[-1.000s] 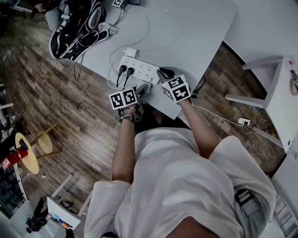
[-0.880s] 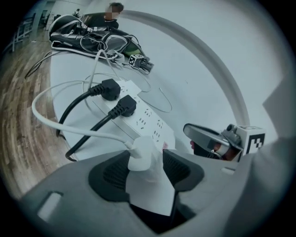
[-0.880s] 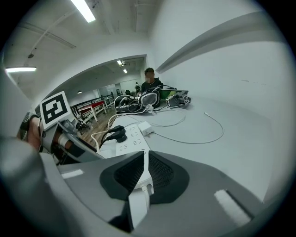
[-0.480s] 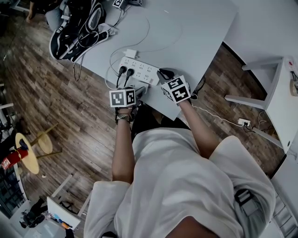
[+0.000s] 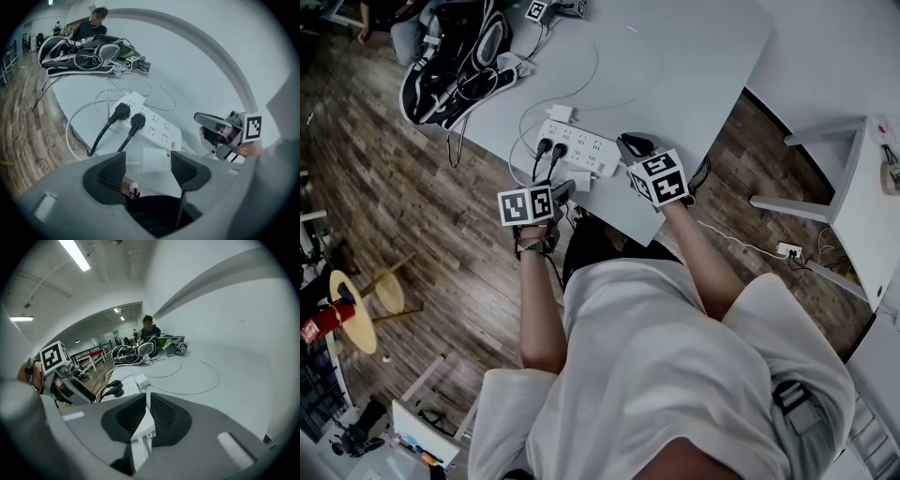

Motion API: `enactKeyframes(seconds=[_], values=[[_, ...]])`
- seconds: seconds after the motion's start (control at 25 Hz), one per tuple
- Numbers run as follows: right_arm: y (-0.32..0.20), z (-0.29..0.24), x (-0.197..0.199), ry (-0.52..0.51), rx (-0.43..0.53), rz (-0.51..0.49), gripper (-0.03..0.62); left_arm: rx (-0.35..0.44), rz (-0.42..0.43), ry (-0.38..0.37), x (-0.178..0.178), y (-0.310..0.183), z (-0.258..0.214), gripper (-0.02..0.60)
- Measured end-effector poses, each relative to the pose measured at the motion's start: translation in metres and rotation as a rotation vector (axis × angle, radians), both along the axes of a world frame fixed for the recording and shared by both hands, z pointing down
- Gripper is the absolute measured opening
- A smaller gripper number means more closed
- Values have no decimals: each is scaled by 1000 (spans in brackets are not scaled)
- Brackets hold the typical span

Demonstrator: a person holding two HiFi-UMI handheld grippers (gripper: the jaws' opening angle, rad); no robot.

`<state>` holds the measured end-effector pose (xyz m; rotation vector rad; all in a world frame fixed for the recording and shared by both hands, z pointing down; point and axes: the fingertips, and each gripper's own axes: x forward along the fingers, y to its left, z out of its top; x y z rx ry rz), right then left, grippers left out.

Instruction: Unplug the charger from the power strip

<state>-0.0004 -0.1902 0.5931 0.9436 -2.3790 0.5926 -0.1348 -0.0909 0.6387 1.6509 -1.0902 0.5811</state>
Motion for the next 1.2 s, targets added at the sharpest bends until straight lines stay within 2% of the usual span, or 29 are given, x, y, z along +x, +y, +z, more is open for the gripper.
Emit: enactKeyframes(seconds=[0.16,0.32,0.44,0.52,0.6,0.84,0.96,1.2], values=[[-10,-24,0,-22,42,5,32,105,-14,-22,-8,-17,-25,299],[-21,-55,0,-47,103,2,31,259,4,-60,-5,-40,-60,298],[-31,-86,-1,-74,166,8,31,395,7,-126,-5,-58,-96,240],[-38,-111,0,-97,213,23,31,478,2,-171,-6,-69,-121,168],[-44,-136,0,-119,259,24,31,552,-5,-195,-6,-78,-145,138],[-54,-214,1,-192,400,32,31,722,-31,-241,-9,-98,-215,79],[-56,-246,2,-191,467,26,31,805,-38,-279,-9,-105,-250,5],[-53,-301,9,-220,567,33,16,953,-53,-291,0,-109,-312,5]])
